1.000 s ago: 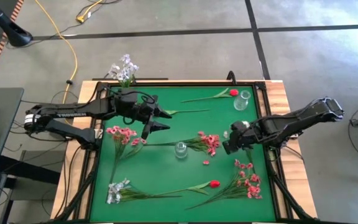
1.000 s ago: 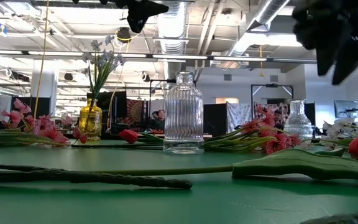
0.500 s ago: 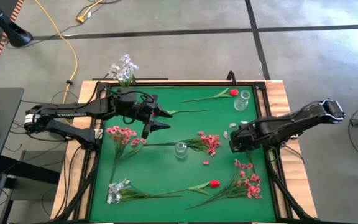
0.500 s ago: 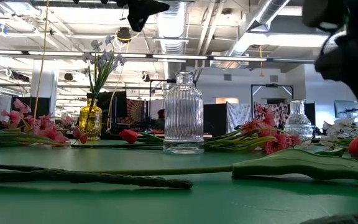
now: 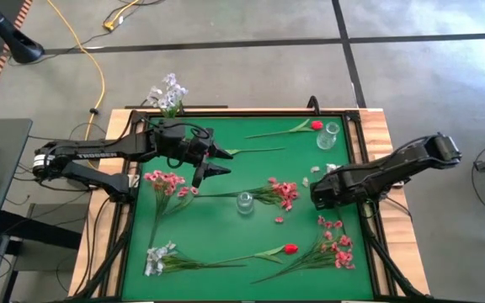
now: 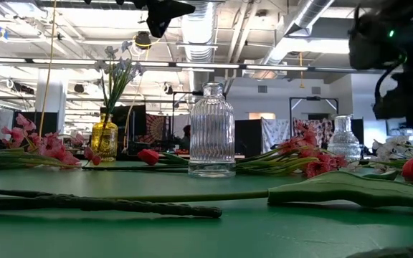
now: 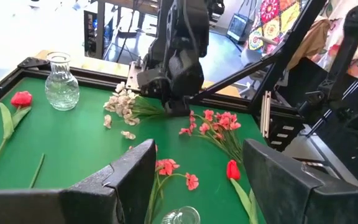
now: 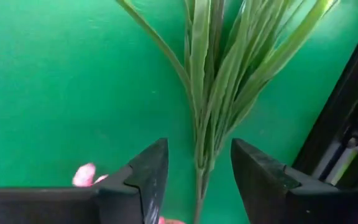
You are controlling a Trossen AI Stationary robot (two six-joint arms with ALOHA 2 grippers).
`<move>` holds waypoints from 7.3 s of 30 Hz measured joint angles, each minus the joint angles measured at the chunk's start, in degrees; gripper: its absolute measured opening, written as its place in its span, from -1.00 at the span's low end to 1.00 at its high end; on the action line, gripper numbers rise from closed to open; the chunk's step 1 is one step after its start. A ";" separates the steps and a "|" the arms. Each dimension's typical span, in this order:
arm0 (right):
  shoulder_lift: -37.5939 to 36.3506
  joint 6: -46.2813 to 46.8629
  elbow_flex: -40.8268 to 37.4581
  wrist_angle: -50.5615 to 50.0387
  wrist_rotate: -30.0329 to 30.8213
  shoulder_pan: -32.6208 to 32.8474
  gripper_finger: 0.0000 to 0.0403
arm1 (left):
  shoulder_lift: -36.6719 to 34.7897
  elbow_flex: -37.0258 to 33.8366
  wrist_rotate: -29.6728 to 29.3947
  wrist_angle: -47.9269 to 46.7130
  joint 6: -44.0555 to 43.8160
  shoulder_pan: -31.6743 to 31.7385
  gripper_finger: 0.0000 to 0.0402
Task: Sort flowers into vase by color
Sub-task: Put the right white flowers into the yellow vase
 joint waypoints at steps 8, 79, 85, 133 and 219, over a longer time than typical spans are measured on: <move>10.28 -5.42 0.31 3.25 -1.31 0.35 -0.06 | 0.00 0.00 0.02 -0.24 -1.13 0.00 0.14; 7.06 -58.45 33.94 64.15 10.29 -17.18 -0.76 | 10.51 0.00 -12.20 23.85 -10.56 0.07 0.14; 7.12 -58.75 33.92 63.71 10.26 -17.59 -0.76 | 10.51 0.00 -11.20 23.41 -10.54 0.07 0.02; -1.14 -60.35 33.94 53.77 4.48 -19.55 0.37 | 3.47 -0.02 -9.24 20.14 -3.44 8.91 -0.92; -2.23 -62.06 33.94 49.23 4.98 -21.82 0.37 | -37.33 -35.10 -20.23 7.56 26.38 32.37 -0.98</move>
